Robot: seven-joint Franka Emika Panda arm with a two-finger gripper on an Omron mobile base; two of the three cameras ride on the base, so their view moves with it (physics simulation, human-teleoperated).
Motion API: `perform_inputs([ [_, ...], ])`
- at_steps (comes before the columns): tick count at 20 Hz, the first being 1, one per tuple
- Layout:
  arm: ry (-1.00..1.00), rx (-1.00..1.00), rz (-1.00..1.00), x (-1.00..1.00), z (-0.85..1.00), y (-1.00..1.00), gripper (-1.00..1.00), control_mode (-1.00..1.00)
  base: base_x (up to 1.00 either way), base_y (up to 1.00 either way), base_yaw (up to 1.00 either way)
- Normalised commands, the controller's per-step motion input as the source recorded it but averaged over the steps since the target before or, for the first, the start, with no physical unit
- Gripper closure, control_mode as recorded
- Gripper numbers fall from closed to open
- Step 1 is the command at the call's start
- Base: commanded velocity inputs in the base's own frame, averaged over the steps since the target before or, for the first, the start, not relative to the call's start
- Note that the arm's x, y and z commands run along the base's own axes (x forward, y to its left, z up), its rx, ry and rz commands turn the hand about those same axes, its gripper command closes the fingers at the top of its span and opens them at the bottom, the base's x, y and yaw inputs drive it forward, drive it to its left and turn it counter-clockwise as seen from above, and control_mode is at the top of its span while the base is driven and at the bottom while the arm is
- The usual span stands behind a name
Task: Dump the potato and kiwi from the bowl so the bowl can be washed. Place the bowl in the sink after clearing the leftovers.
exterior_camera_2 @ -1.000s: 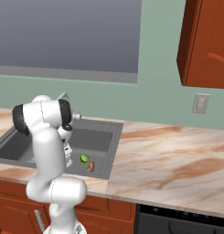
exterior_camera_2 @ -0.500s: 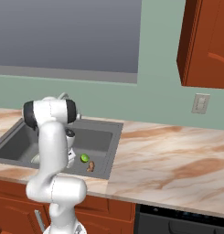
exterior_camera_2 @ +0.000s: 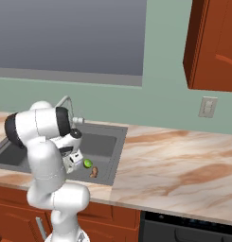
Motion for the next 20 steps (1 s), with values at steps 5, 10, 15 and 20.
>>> perform_inputs([
  [5,-0.17,0.00,-0.05,-0.24,1.00,-0.47,-1.00,-1.00,0.00,0.00,0.00],
  [10,-0.25,0.00,-0.04,-0.50,1.00,-0.42,-1.00,-1.00,0.00,0.00,0.00],
  [15,-0.27,-0.03,0.00,-0.54,1.00,-0.12,-1.00,-1.00,0.00,0.00,0.00],
  [20,-0.28,-0.06,0.00,-0.62,1.00,0.00,-1.00,-1.00,0.00,0.00,0.00],
])
